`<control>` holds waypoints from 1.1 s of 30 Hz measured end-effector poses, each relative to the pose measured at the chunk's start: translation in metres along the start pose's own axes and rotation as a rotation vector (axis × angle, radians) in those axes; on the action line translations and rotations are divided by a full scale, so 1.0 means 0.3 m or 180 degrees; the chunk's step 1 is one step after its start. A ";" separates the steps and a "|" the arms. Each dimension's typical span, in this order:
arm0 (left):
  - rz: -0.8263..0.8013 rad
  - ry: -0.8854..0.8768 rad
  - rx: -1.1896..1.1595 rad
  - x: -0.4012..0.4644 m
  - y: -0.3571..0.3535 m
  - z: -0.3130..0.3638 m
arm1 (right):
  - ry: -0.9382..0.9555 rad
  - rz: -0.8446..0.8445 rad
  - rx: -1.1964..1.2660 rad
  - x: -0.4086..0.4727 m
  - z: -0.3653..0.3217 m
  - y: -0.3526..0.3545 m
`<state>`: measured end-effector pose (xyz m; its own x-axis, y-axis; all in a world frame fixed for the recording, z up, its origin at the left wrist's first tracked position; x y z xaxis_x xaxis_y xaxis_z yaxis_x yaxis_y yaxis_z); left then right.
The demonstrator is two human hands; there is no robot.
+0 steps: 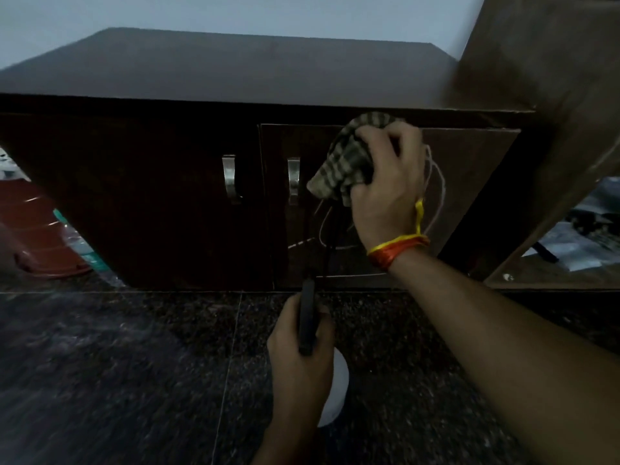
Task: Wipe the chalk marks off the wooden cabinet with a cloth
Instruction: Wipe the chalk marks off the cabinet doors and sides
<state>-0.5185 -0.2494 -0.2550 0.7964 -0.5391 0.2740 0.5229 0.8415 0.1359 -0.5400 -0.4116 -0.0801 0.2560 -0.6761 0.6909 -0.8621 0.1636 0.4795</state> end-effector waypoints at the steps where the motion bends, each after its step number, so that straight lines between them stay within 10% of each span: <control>1: 0.0034 -0.0072 -0.0029 0.017 0.014 0.017 | 0.0129 -0.0014 -0.0163 -0.022 -0.001 -0.026; 8: 0.0116 -0.0116 -0.0197 0.043 0.078 0.050 | 0.0390 -0.0846 -0.0418 -0.212 0.075 -0.200; 15: 0.0048 -0.0256 -0.0065 0.057 0.095 0.077 | 0.0317 0.0002 0.0145 -0.004 -0.112 -0.040; 22: -0.0037 -0.0274 -0.0014 0.060 0.144 0.090 | 0.0317 -0.0726 -0.0133 -0.199 0.014 -0.198; 33: 0.0076 -0.0237 -0.0171 0.080 0.152 0.090 | 0.0314 -0.0306 0.0080 -0.102 -0.136 -0.127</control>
<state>-0.4838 -0.2230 -0.2167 0.7851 -0.5132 0.3468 0.5212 0.8499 0.0777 -0.4970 -0.3679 -0.0975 0.3786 -0.6137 0.6928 -0.8420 0.0825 0.5332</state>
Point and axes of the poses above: each hand's wrist, its own x-axis towards the middle knuckle, its own y-axis out of the back of the hand, z = x × y, the point moved 8 cm from there along x, towards the middle knuckle, and after that the axes turned 13 degrees about -y, right-handed, at the moved point
